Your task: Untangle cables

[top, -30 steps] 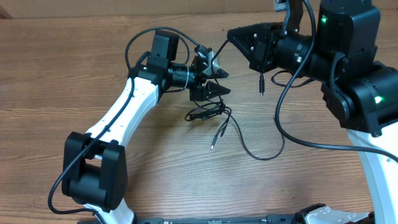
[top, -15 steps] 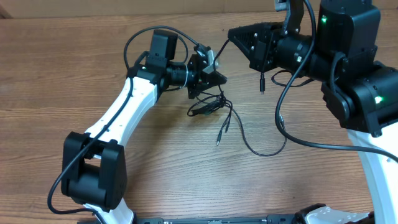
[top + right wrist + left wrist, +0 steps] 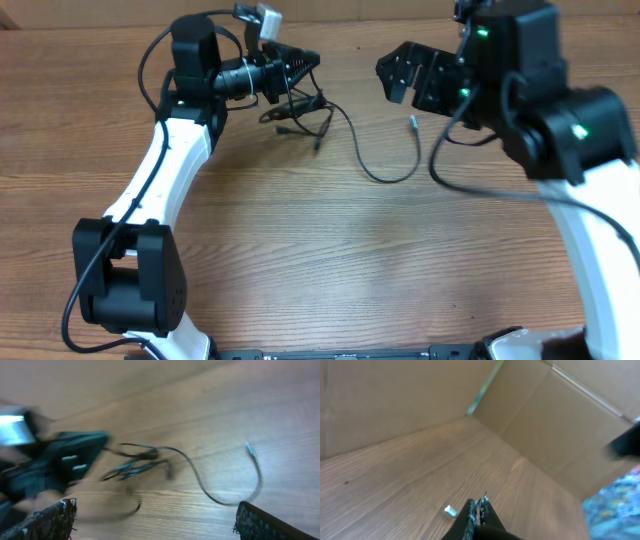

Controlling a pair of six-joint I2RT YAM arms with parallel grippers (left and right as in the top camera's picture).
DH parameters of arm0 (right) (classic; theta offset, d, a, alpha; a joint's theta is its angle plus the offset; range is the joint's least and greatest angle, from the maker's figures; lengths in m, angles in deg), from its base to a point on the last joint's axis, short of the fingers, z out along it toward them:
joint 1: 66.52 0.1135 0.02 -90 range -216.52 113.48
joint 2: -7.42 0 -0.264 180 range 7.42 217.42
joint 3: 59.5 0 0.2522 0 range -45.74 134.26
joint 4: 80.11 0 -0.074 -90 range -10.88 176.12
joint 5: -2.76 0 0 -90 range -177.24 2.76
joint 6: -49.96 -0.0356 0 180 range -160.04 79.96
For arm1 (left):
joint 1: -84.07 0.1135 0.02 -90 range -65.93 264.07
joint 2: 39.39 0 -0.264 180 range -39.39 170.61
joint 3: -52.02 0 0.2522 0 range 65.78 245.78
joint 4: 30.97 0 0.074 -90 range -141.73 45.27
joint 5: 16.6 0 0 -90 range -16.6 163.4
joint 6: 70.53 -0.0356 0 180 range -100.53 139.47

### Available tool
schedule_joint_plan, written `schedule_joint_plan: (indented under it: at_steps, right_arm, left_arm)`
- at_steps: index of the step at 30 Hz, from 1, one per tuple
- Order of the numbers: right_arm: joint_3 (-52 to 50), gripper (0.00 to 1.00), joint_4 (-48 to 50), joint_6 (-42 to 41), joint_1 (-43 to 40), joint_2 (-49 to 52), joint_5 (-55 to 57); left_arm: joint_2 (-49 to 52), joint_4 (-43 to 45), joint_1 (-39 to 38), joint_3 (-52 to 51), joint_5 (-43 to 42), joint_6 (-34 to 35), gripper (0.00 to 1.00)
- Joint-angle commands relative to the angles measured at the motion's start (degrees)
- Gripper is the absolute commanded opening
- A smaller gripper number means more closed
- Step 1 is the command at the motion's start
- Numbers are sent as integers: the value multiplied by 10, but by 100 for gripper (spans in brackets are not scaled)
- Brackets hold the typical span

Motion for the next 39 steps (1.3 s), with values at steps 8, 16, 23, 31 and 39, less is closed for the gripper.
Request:
schedule_joint_plan:
  at_steps: [8, 16, 23, 31, 39]
  right_arm:
    - [-17, 100, 34, -164, 16, 123, -117]
    - [-17, 90, 28, -146, 31, 133, -149]
    - [-20, 80, 21, -146, 32, 133, -183]
    - [-39, 70, 60, -215, 32, 134, -232]
    - [-91, 9, 169, -308, 45, 136, -251]
  left_arm:
    - [-91, 50, -2, 9, -50, 63, 4]
    - [-92, 63, -1, 9, -39, 48, 4]
    - [-93, 106, -1, 9, -35, 65, 4]
    - [-93, 157, -2, 9, -35, 97, 4]
    - [-93, 217, -2, 9, -34, 155, 4]
